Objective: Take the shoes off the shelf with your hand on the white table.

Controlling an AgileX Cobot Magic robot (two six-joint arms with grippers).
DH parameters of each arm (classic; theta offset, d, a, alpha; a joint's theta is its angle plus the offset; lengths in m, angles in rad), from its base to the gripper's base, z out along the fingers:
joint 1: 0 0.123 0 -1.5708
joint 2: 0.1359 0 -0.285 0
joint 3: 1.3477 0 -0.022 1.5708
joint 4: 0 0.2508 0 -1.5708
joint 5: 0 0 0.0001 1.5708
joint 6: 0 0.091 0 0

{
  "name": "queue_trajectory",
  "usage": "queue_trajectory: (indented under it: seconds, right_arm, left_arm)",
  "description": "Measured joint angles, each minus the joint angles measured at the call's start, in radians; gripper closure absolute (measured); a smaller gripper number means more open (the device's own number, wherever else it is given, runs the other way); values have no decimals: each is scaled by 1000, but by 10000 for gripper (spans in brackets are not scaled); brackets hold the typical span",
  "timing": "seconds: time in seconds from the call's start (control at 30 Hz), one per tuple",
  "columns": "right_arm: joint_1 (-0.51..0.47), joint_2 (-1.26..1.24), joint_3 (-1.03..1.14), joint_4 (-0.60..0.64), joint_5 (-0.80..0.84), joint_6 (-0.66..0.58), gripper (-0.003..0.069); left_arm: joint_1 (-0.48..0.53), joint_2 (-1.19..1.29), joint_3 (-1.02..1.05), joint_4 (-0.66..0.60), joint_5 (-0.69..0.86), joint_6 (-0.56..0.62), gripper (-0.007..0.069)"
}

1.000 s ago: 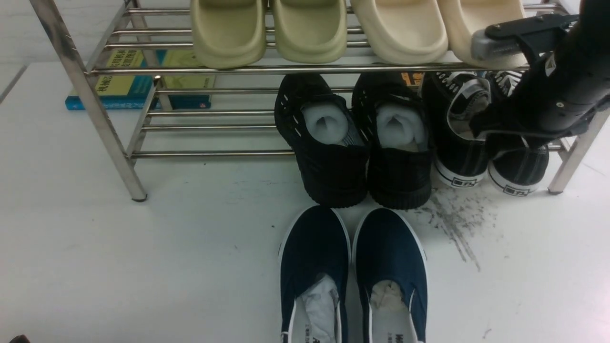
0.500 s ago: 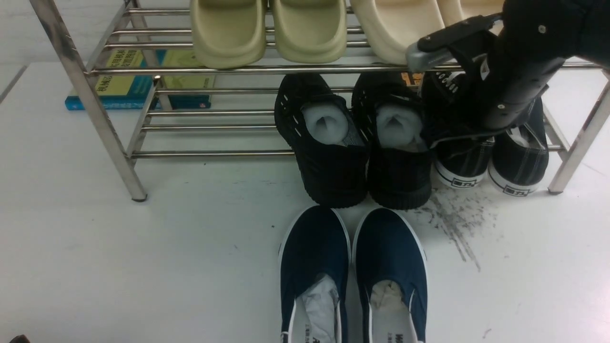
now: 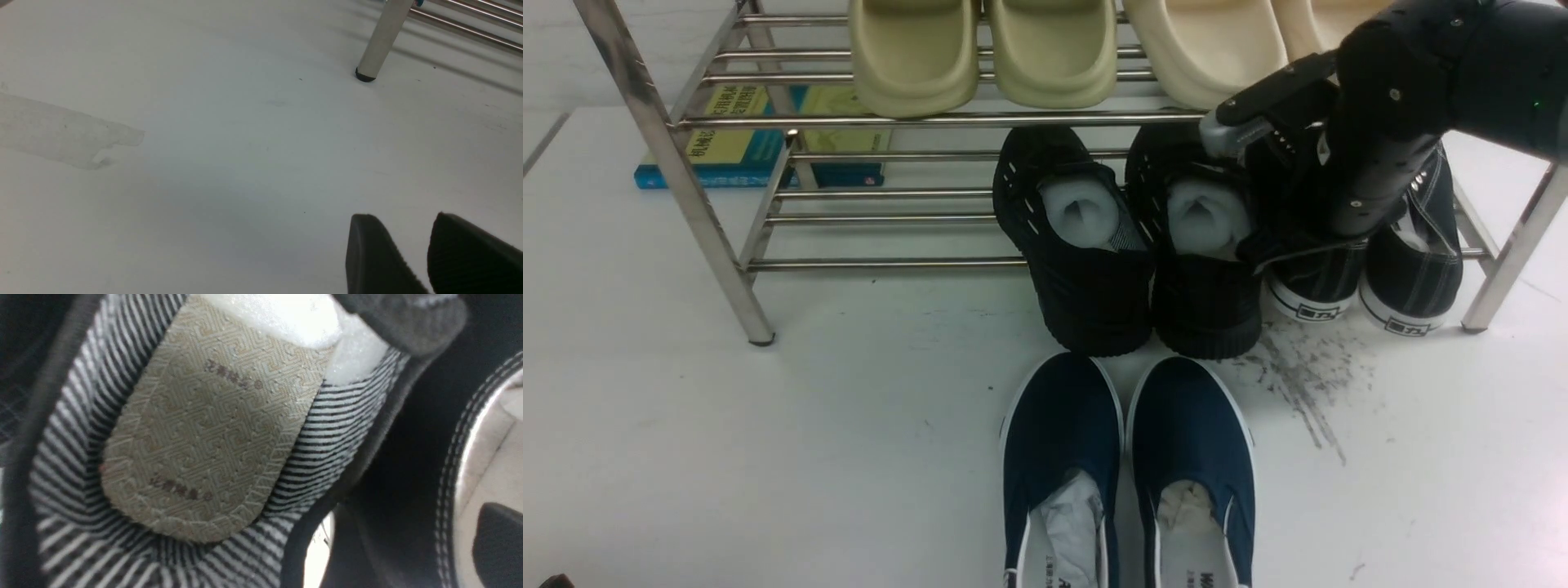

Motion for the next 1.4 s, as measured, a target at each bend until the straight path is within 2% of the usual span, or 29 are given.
queue_trajectory:
  seconds: [0.17,0.23,0.3,0.6,1.0,1.4]
  right_arm:
    - [4,14,0,-8,-1,-4,473]
    - [4,15,0,-13,-2,-6,594]
    - [4,12,0,-13,1,-6,637]
    - [4,-71,0,23,129,-25,643]
    - [4,-167,0,74,220,-57,643]
    - [4,-173,0,89,223,-58,643]
  left_arm:
    - [0,0,0,0,0,0,385]
    - [0,0,0,0,0,0,385]
    - [0,0,0,0,0,0,385]
    - [0,0,0,0,0,0,385]
    - [0,0,0,0,0,0,385]
    - [0,0,0,0,0,0,385]
